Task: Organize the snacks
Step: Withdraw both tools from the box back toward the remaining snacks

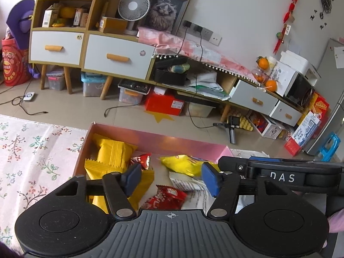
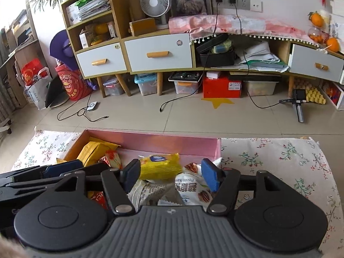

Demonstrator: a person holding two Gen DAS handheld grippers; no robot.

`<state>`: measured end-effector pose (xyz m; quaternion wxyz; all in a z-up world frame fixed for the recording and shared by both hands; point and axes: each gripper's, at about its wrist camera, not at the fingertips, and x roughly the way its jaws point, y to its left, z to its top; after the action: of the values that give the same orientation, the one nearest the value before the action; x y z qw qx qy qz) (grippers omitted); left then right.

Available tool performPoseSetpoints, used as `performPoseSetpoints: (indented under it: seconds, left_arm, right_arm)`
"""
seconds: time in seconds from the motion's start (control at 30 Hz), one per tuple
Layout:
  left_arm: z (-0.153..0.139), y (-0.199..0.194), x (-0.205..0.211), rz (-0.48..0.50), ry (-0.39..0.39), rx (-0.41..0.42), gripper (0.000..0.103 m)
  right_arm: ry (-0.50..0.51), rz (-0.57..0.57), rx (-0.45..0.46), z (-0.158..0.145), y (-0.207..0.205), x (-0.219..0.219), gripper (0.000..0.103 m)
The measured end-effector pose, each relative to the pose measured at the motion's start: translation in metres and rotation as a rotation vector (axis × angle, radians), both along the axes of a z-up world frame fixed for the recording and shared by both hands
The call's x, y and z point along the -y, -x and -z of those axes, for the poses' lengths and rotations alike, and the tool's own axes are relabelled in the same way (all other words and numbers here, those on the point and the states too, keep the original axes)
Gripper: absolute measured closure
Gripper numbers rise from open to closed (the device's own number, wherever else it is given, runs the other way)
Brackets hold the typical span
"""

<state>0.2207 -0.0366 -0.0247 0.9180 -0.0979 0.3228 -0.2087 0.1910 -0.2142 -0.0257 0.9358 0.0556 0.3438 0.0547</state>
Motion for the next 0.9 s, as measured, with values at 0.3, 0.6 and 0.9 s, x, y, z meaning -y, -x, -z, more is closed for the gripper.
performPoseSetpoints:
  seconds: [0.3, 0.6, 0.9]
  left_arm:
    - [-0.015, 0.032, 0.002, 0.025, -0.054, -0.024, 0.030]
    - [-0.030, 0.074, 0.000, 0.037, -0.103, -0.026, 0.015]
    - [-0.027, 0.116, 0.002, 0.047, -0.178, -0.078, 0.010]
  right_arm:
    - [0.002, -0.001, 0.001, -0.011, 0.023, 0.006, 0.029]
    - [-0.024, 0.001, -0.001, -0.018, 0.055, 0.013, 0.015]
    - [-0.023, -0.034, 0.004, -0.018, 0.092, 0.012, 0.005]
